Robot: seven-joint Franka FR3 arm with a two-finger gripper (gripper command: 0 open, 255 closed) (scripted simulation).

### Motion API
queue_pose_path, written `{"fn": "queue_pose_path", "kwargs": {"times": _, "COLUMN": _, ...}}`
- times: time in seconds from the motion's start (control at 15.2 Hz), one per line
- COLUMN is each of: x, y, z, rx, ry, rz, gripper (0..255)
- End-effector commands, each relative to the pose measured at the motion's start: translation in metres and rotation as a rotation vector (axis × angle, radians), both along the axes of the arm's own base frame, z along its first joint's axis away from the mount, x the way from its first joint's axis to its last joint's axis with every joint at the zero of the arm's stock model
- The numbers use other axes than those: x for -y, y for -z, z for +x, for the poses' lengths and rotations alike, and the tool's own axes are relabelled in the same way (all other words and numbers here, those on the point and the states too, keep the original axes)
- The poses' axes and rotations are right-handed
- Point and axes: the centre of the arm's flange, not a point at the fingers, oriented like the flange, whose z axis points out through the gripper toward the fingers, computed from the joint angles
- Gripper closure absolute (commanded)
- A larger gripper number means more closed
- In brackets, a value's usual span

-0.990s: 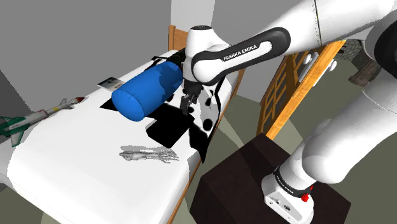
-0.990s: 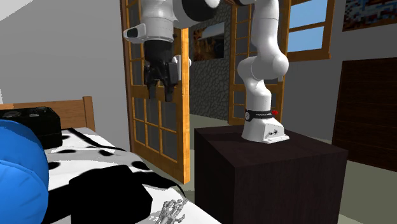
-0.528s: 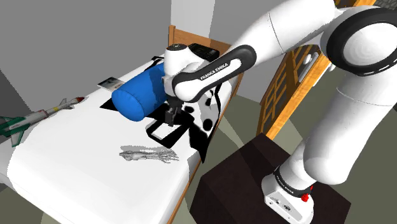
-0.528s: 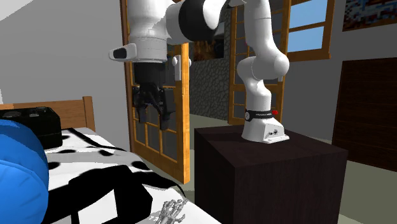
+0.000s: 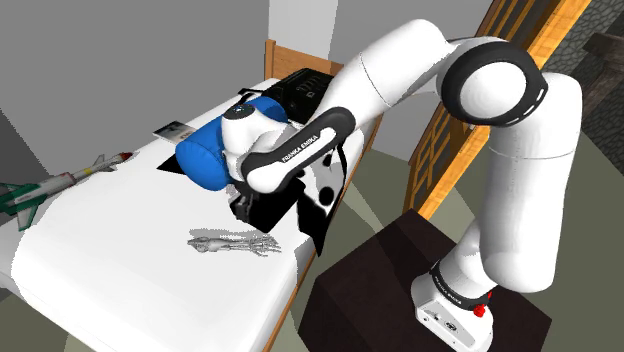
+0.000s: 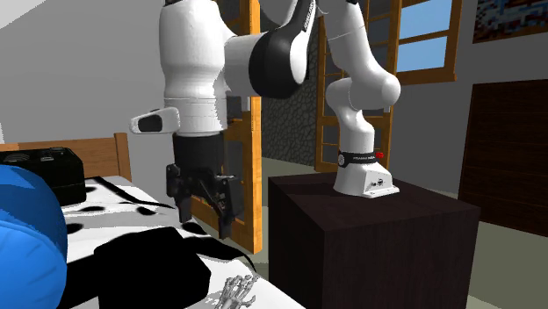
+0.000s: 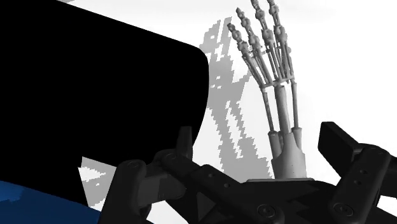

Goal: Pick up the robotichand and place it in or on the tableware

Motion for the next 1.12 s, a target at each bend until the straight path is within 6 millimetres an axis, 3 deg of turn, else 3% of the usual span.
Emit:
{"fn": "queue_pose_path", "kwargs": {"times": 0.0, "x": -0.022, "y": 0.020, "z": 0.003, "rx": -0.002, "ry": -0.038, "rz": -0.009, "gripper": 0}}
{"fn": "queue_pose_path", "kwargs": {"times": 0.53, "x": -0.097, "y": 0.096, "z": 0.007, "rx": -0.010, "ry": -0.183, "rz": -0.041, "gripper": 0}}
{"fn": "queue_pose_path", "kwargs": {"times": 1.06, "x": -0.093, "y": 0.135, "z": 0.006, "rx": -0.010, "ry": -0.183, "rz": -0.041, "gripper": 0}}
